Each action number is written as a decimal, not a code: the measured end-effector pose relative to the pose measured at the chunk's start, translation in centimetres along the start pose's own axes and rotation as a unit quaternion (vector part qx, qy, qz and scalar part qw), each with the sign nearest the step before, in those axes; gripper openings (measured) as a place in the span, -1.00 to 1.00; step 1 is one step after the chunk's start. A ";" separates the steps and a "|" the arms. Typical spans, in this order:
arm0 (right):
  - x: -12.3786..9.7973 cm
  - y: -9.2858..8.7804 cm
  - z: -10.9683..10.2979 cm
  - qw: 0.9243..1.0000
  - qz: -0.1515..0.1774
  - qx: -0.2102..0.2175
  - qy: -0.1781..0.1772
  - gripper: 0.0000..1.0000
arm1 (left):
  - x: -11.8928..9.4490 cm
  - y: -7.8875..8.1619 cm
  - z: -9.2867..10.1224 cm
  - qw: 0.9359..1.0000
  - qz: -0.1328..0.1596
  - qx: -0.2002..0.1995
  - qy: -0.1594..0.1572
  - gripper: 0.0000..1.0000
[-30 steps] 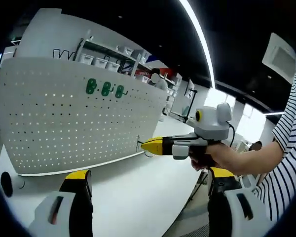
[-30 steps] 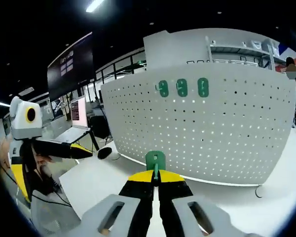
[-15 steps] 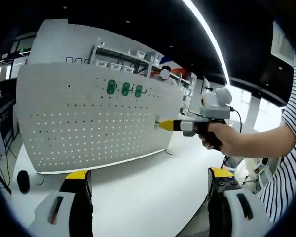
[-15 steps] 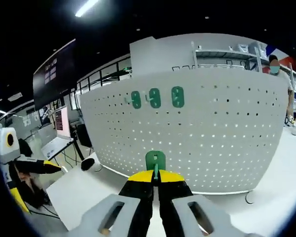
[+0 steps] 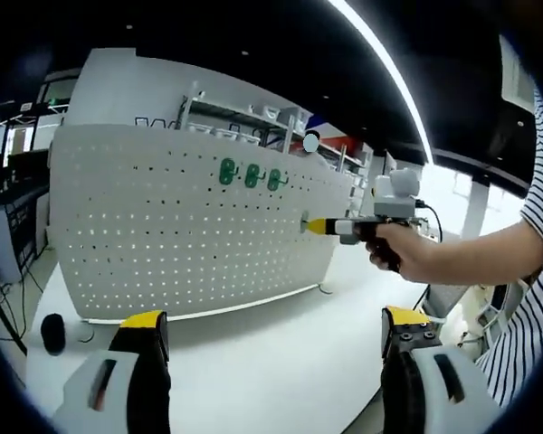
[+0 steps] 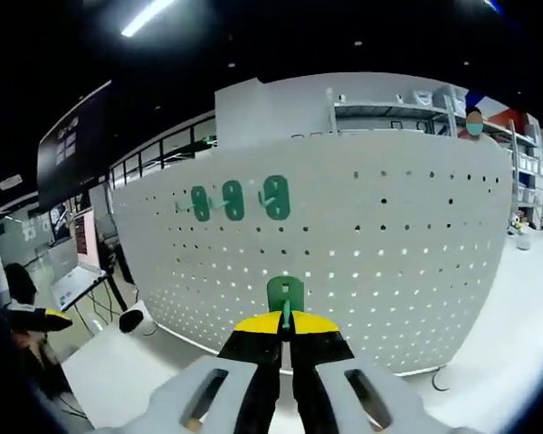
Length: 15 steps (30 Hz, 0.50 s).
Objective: Insert the hook assembly into the mounting plate slot until the hook locks in place.
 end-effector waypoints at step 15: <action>2.4 3.1 0.8 0.998 0.052 0.006 -0.035 -1.00 | -0.4 -1.0 -0.5 1.000 -0.004 -0.019 0.006 1.00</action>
Point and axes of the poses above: the point that each gripper's makers call its tool centre point, and the gripper's own axes: x roughly forward along the fingers, z roughly to its right, y roughly out of its top, the point moved 6 cm from there along -x, roughly backward along the fingers, and after that the axes turned 5 degrees about -y, right-handed, at the moved point
